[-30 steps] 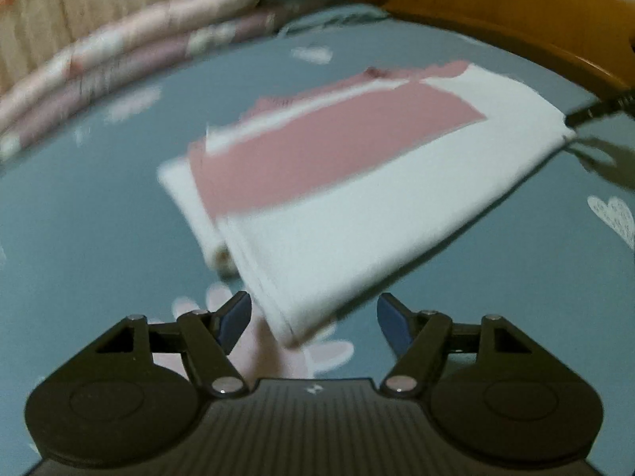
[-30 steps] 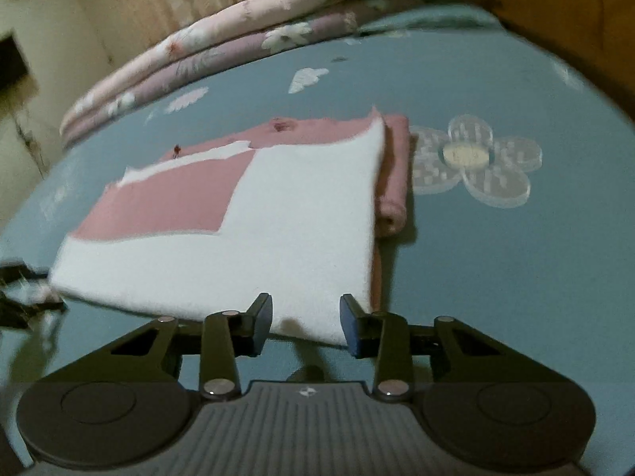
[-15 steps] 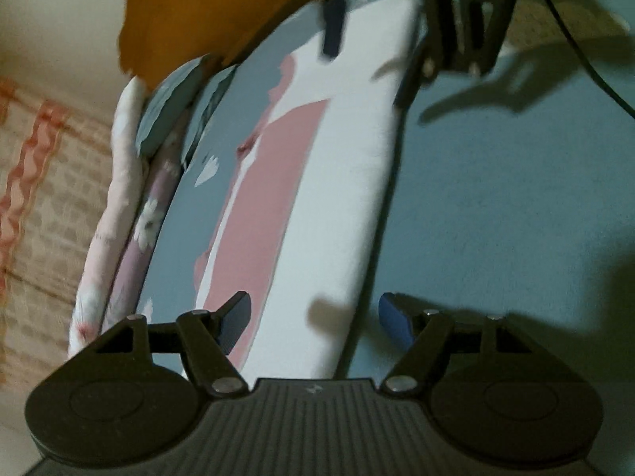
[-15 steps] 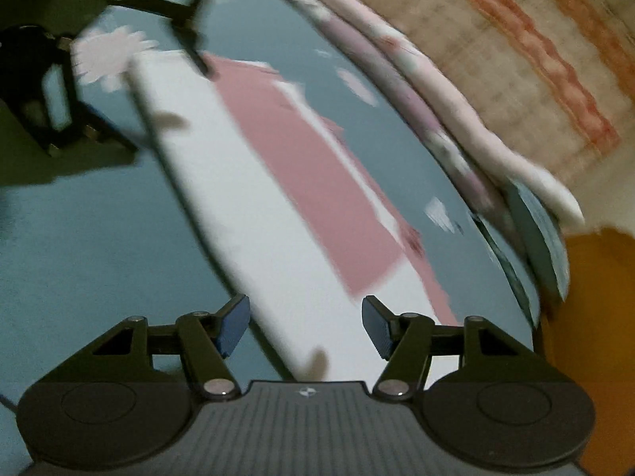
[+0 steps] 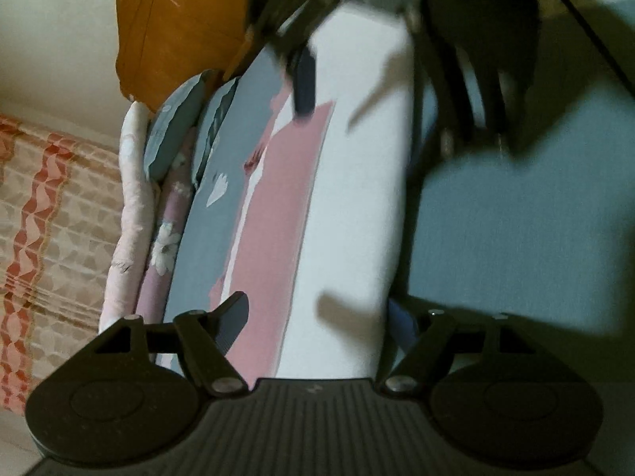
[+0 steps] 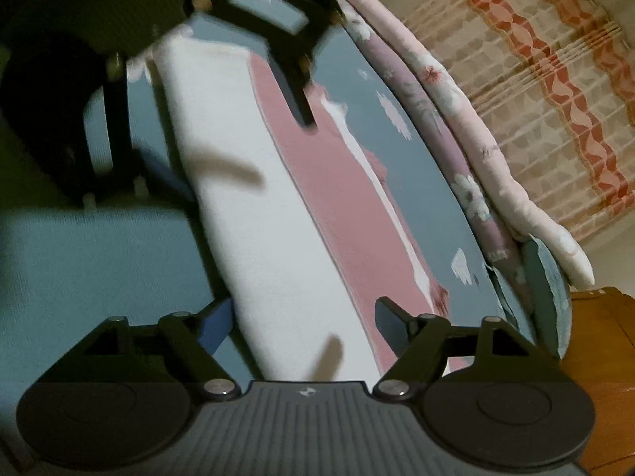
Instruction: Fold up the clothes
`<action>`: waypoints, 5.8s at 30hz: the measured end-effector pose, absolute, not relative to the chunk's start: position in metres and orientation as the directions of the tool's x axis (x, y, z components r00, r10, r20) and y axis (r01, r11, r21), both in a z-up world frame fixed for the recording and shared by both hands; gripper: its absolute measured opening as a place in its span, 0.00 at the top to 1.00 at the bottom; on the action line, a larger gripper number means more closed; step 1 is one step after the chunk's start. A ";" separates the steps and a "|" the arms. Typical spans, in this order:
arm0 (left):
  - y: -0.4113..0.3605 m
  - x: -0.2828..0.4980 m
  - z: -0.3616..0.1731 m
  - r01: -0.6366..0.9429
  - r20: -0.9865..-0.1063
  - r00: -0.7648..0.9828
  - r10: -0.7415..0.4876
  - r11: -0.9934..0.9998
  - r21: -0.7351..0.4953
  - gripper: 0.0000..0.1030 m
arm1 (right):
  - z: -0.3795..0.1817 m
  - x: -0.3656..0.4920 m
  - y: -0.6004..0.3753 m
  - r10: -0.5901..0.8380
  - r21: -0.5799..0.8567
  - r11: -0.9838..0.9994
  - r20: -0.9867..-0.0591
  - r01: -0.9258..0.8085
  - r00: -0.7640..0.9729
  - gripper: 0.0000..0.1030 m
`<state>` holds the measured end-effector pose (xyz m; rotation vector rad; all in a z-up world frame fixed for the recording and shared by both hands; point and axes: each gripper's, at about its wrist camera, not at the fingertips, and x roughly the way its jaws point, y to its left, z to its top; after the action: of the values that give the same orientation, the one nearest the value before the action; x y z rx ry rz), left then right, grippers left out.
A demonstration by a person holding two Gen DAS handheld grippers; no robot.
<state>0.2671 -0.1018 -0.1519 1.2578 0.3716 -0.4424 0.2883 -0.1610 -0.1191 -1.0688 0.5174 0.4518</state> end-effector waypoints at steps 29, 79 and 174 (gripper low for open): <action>-0.065 0.283 -0.151 0.487 -0.510 0.860 -0.001 0.300 0.820 0.30 | -0.149 0.299 -0.229 -0.131 -0.829 0.302 -0.525 -0.471 0.841 0.54; -0.050 0.070 -0.091 0.615 -0.639 0.768 -0.049 0.335 0.714 0.88 | -0.073 0.121 -0.200 -0.011 -0.548 0.544 -0.762 -0.635 0.647 0.80; 0.093 0.239 -0.093 0.125 -0.670 0.708 -0.222 0.974 -0.191 0.95 | -0.083 0.210 -0.348 0.275 0.318 0.945 -0.640 -0.078 0.718 0.92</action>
<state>0.2391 0.0932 -0.0927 -0.1351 0.7608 -0.1933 0.2100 -0.3480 -0.0831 0.2781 0.7470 0.1981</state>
